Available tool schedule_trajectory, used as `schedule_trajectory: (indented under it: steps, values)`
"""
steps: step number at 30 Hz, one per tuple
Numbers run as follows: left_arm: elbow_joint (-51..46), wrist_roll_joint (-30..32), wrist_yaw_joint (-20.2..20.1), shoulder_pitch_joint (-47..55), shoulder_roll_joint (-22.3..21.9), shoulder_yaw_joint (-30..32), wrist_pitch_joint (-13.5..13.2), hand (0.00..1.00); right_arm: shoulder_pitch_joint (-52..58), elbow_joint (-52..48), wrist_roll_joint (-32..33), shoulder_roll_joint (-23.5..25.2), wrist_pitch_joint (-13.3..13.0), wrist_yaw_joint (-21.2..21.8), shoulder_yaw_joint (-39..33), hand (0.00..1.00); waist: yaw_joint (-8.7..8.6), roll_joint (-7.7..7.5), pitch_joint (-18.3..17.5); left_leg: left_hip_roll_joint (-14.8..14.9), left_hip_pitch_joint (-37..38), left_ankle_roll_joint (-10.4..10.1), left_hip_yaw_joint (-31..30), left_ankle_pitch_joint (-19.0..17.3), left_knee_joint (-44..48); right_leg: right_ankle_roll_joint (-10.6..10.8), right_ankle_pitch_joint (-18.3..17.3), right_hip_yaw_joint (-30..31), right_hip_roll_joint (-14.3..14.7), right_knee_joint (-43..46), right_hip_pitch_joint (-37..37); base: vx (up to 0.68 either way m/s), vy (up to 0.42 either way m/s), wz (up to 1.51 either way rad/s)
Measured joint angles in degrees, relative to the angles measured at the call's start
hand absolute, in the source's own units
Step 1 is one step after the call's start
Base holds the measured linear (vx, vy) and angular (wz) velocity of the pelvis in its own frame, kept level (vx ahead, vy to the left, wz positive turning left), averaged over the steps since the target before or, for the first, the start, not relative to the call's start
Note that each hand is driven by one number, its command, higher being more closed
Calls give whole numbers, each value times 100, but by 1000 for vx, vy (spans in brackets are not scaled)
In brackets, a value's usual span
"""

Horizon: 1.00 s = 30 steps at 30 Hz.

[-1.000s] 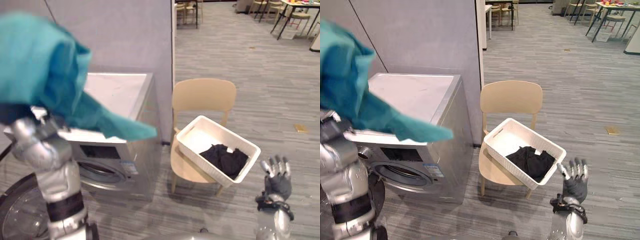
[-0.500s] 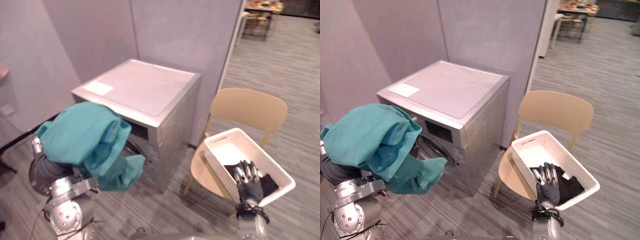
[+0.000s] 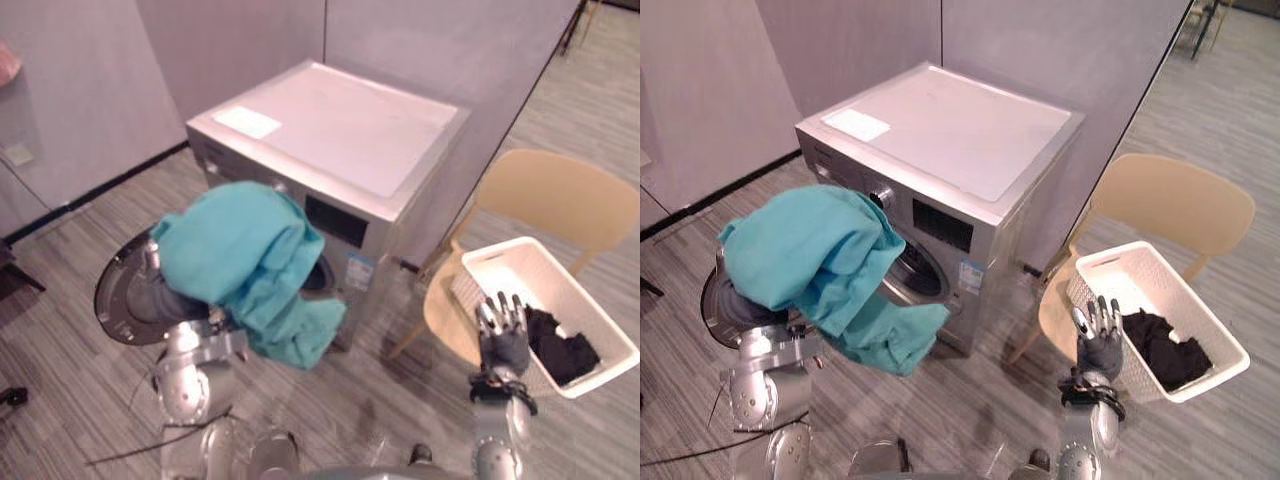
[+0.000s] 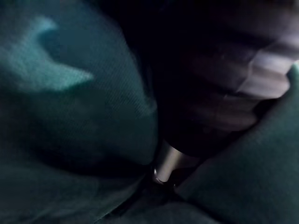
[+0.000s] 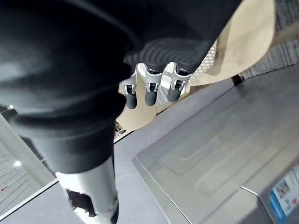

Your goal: Pick up the laundry basket with both hands and put the clothes into the washing machine.

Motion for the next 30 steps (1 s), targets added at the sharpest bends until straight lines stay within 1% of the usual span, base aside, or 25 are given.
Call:
schedule_trajectory:
  steps: [1,2,3,4,5,6,7,9,10,11,12,13,14,16,17,18,19,20,21,22,24,26,28,29,30]
  values:
    - [18,-10,12,-82,68,-11,-9,100,-98,-56,0,-2,-26,-39,153,0,-14,104,57,-1,-166,209,166,-81,5,-284,-34,-22,-7,-116,-151,-53,242,-54]
    - [69,-11,27,-131,53,-39,-9,100,-141,-66,0,-4,-34,-43,164,0,-39,134,73,11,-203,286,192,-88,-5,-186,-107,-9,17,51,-196,-22,283,-37]
    - [260,-73,47,-239,11,-175,-9,100,-132,-61,16,-8,-40,-48,132,0,-29,146,78,3,-161,340,234,-58,-107,74,-303,56,135,532,-168,73,219,-34]
    - [360,-135,86,-231,12,-264,-10,100,-131,-72,14,-3,-39,-29,151,0,-23,141,75,-53,-47,304,311,27,-280,255,-670,237,279,839,-121,96,206,-34]
    - [438,-161,86,-246,15,-314,-9,100,-127,-74,14,-3,-40,-21,143,0,-42,137,73,-110,27,310,316,63,-389,330,-863,432,371,960,-83,132,155,-24]
    - [602,-180,82,-292,10,-468,7,100,-73,-76,16,-2,-47,-9,113,0,-73,127,68,-205,198,300,321,148,-643,514,-1257,841,628,1187,5,127,79,1]
    - [693,-184,82,-344,10,-579,12,100,-11,-78,17,-1,-63,3,92,0,-96,111,60,-267,293,309,320,190,-780,560,-1467,1009,765,1293,54,181,49,14]
    - [840,-176,59,-467,-6,-944,42,100,254,-79,130,20,-91,53,91,0,-126,24,9,-495,676,335,283,377,-1363,608,-2165,1627,1423,1649,85,214,-42,26]
    - [848,-174,43,-495,-26,-1000,44,100,300,-79,171,24,-102,79,91,0,-162,31,13,-512,754,304,272,434,-1461,518,-2238,1778,1592,1635,80,227,-127,40]
    - [849,-165,-10,-518,-81,-1065,43,100,386,-80,187,33,-137,132,104,0,-231,33,11,-565,859,232,231,494,-1576,220,-2295,1978,1840,1516,62,233,-151,53]
    - [875,-164,-39,-556,-169,-1129,46,100,478,-71,189,43,-182,139,76,0,-315,40,9,-655,883,210,47,493,-1510,-283,-2271,1967,1868,1382,225,212,-127,49]
    - [889,-163,-42,-572,-209,-1140,64,100,509,-68,195,47,-178,136,54,0,-322,74,5,-676,897,173,-64,516,-1510,-297,-2255,1921,1881,1392,288,216,-127,31]
    - [889,-163,-45,-588,-239,-1188,109,100,567,-73,275,55,-178,137,52,0,-258,85,4,-662,1040,31,-92,601,-1598,-292,-2257,1882,1903,1525,336,200,-124,1]
    - [886,-167,-117,-589,-229,-1283,121,100,602,-81,278,60,-181,136,25,0,-205,102,4,-606,1247,10,-89,614,-1594,-288,-2260,1857,1973,1911,343,171,-127,2]
    - [886,-170,-190,-602,-221,-1338,122,100,603,-87,278,55,-189,138,16,0,-211,117,19,-525,1195,-10,-153,629,-1272,-275,-2269,1826,2018,2300,269,147,-145,12]
    - [885,-179,-265,-629,-221,-1379,118,100,637,-135,279,42,-190,139,-36,0,-213,118,63,-411,1032,-73,-257,684,-763,-257,-2282,1813,2037,2989,12,122,-208,11]
    - [894,-195,-287,-655,-234,-1418,89,100,602,-272,274,-7,-188,140,-28,0,-222,185,137,-345,797,-145,-287,734,-260,-361,-2594,1852,1982,3507,-331,59,-180,13]
    - [897,-235,-299,-673,-255,-1411,76,100,647,-440,269,-11,-189,133,-27,0,-205,-24,88,-395,522,-161,-242,721,197,-365,-2690,1927,1735,3092,-288,32,-186,38]
    - [932,-262,-321,-750,-275,-1454,84,100,612,-638,241,10,-236,128,-120,0,-303,42,123,-174,113,11,-204,539,727,-412,-3146,2009,1699,2718,-18,71,-63,32]
    - [935,-337,-362,-709,-284,-1508,97,100,476,-603,235,-68,-249,74,-184,0,-303,131,189,9,-85,68,-318,498,749,-295,-3173,2068,1677,2886,-93,103,-16,19]
    - [993,-348,-382,-705,-286,-1508,112,100,381,-614,236,-91,-277,19,-135,0,-273,37,205,248,-265,50,-471,511,431,-127,-3240,2265,1488,2933,-136,154,159,-27]
    - [1000,-350,-317,-760,-308,-1531,106,100,361,-615,237,-112,-313,-32,-98,0,-204,-31,221,604,-312,-108,-868,660,-471,151,-3344,2514,1280,2942,-172,199,303,-44]
    - [1076,-350,-245,-851,-312,-1578,85,100,351,-613,233,-143,-337,-98,-124,0,-205,-35,216,719,-348,-231,-984,797,-869,348,-3449,2618,1163,2926,-173,213,433,-28]
    - [1235,-351,-177,-948,-332,-1599,62,100,263,-535,232,-192,-344,-156,-183,0,-208,-25,202,742,-295,-336,-1002,1157,-1267,625,-3569,2783,949,2790,-119,223,538,-39]
    - [1314,-351,-152,-976,-354,-1617,60,100,231,-491,233,-212,-346,-170,-231,0,-196,17,183,739,-247,-433,-941,1304,-1409,753,-3571,2849,866,2634,-56,226,651,-44]
